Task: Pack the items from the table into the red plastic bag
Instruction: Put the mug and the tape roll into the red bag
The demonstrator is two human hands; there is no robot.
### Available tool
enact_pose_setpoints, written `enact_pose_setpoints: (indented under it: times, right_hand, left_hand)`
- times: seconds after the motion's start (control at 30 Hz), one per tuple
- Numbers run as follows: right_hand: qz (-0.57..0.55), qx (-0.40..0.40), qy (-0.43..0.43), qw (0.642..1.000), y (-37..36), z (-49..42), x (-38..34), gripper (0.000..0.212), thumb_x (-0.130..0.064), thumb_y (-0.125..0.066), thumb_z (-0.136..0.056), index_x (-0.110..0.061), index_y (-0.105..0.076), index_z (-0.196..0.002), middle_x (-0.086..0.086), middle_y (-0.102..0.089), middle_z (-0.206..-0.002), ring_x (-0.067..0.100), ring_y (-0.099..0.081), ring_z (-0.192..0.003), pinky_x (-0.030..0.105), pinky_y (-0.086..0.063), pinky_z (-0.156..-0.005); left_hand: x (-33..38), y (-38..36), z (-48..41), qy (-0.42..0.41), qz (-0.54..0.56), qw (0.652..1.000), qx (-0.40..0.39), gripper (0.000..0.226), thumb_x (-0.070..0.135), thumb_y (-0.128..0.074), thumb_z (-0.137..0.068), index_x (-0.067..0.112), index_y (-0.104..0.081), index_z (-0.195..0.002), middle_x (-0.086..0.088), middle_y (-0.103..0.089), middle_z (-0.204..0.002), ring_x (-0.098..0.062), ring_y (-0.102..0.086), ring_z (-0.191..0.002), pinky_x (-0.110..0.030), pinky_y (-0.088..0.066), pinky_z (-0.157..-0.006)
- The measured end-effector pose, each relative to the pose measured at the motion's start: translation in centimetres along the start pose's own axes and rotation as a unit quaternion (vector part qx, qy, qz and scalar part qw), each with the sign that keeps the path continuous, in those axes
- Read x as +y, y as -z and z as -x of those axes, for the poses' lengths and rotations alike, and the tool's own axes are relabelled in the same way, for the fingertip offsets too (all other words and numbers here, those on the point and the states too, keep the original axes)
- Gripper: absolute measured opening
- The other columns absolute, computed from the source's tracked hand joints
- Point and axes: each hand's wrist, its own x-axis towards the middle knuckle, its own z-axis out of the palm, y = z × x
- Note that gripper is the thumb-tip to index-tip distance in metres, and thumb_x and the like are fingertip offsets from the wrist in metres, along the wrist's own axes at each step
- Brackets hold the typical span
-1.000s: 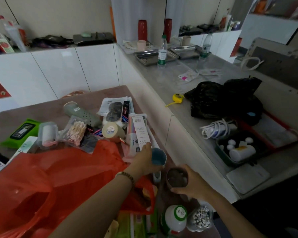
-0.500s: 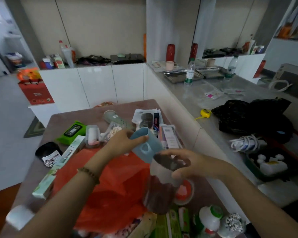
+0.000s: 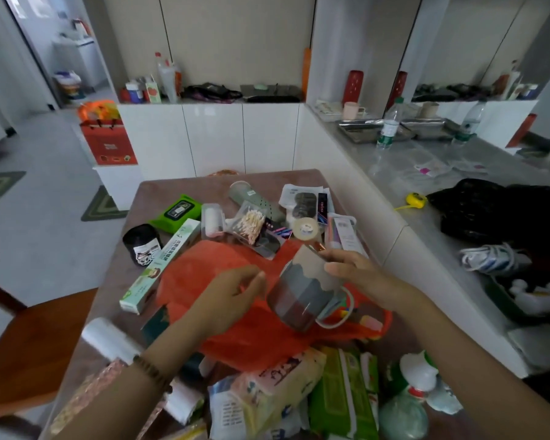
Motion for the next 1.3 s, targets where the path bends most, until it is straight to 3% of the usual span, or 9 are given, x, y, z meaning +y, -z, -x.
enact_pose_setpoints:
  times: [0.13, 0.3, 0.43, 0.57, 0.73, 0.87, 1.03, 1.17, 1.3]
  right_hand:
    - [-0.009, 0.020, -0.017, 1.000, -1.2, 0.5, 0.6, 0.053, -0.053, -0.065, -0.058, -0.026, -0.065, -0.104, -0.008, -0.070, -0.101, 0.003, -0.066, -0.093, 0.017, -0.050, -0.082]
    - [-0.037, 0.053, -0.028, 0.998, -1.4, 1.9, 1.5, 0.068, -0.060, -0.072, -0.056, -0.022, -0.065, -0.112, 0.006, -0.066, -0.118, 0.025, -0.058, -0.117, 0.042, -0.042, -0.106]
    - [-0.057, 0.055, -0.013, 0.997, -1.4, 3.7, 2.0, 0.091, -0.073, -0.076, -0.041, -0.020, -0.063, -0.113, 0.009, -0.066, -0.119, 0.026, -0.058, -0.116, 0.043, -0.042, -0.105]
    - [-0.059, 0.050, -0.004, 0.997, -1.7, 4.7, 1.5, 0.095, -0.075, -0.077, -0.036, -0.020, -0.062, -0.112, 0.004, -0.068, -0.113, 0.021, -0.061, -0.108, 0.030, -0.051, -0.091]
    - [-0.091, 0.003, -0.005, 0.996, -3.1, 5.0, 0.8, 0.088, -0.070, -0.081, -0.033, -0.021, -0.064, -0.104, -0.005, -0.074, -0.097, 0.008, -0.069, -0.092, 0.019, -0.055, -0.074]
    - [-0.112, -0.053, -0.040, 0.991, -4.8, 3.8, 0.9, 0.080, -0.065, -0.085, -0.031, -0.018, -0.069, -0.094, 0.000, -0.075, -0.093, 0.018, -0.069, -0.090, 0.025, -0.055, -0.077]
    - [-0.074, -0.113, -0.037, 0.990, -8.7, -0.5, 0.0, 0.065, -0.063, -0.077, -0.055, -0.014, -0.069, -0.097, 0.001, -0.074, -0.096, 0.014, -0.069, -0.089, 0.020, -0.053, -0.077]
    - [-0.104, -0.007, -0.004, 0.995, -10.0, -4.9, -0.8, 0.039, -0.044, -0.058, -0.082, -0.011, -0.067, -0.101, 0.008, -0.070, -0.103, 0.025, -0.063, -0.100, 0.033, -0.048, -0.090]
    - [-0.117, 0.057, 0.031, 0.991, -9.5, -7.6, -2.1, 0.031, -0.047, -0.056, -0.082, -0.025, -0.073, -0.097, 0.006, -0.072, -0.107, 0.029, -0.062, -0.108, 0.041, -0.044, -0.099]
  left_hand:
    - [-1.2, -0.6, 1.5, 0.019, -0.057, 0.991, -0.119, 0.035, 0.034, -0.032, -0.101, 0.017, -0.061, -0.090, 0.007, -0.068, -0.088, -0.013, -0.063, -0.086, -0.032, -0.047, -0.083]
    - [-1.3, -1.4, 2.3, 0.094, -0.054, 0.976, -0.190, 0.061, 0.056, -0.018, -0.096, 0.017, -0.059, -0.119, -0.006, -0.070, -0.108, -0.021, -0.063, -0.101, -0.039, -0.045, -0.099]
    - [-1.2, -1.3, 2.9, 0.160, 0.009, 0.959, -0.233, 0.083, 0.074, -0.018, -0.083, 0.015, -0.071, -0.103, -0.006, -0.072, -0.105, -0.021, -0.066, -0.096, -0.036, -0.048, -0.098]
    - [-1.6, 0.1, 3.0, 0.117, -0.044, 0.958, -0.258, 0.069, 0.086, -0.044, -0.063, 0.026, -0.071, -0.083, 0.008, -0.071, -0.085, -0.012, -0.067, -0.079, -0.031, -0.055, -0.078]
    - [-2.0, 4.7, 3.5, 0.085, -0.120, 0.970, -0.192, 0.077, 0.092, -0.047, -0.048, 0.026, -0.072, -0.081, 0.008, -0.072, -0.081, -0.010, -0.067, -0.075, -0.034, -0.057, -0.076]
    - [-2.2, 8.8, 4.3, 0.080, -0.196, 0.972, -0.097, 0.063, 0.081, -0.054, -0.058, 0.024, -0.071, -0.078, 0.016, -0.061, -0.067, 0.001, -0.058, -0.067, -0.019, -0.044, -0.060]
    - [-4.7, 10.4, 5.1, 0.073, -0.126, 0.987, 0.068, 0.070, 0.089, -0.036, -0.062, 0.027, -0.063, -0.078, 0.006, -0.066, -0.066, -0.001, -0.057, -0.060, -0.025, -0.041, -0.059]
    - [-5.7, 11.3, 6.3, 0.047, -0.152, 0.985, 0.060, 0.064, 0.085, -0.054, -0.053, 0.032, -0.051, -0.088, 0.017, -0.060, -0.083, 0.002, -0.053, -0.069, -0.022, -0.040, -0.061]
    - [-6.2, 11.6, 6.5, 0.016, -0.283, 0.958, 0.042, 0.060, 0.084, -0.051, -0.056, 0.036, -0.056, -0.091, 0.016, -0.055, -0.075, -0.001, -0.051, -0.068, -0.021, -0.041, -0.061]
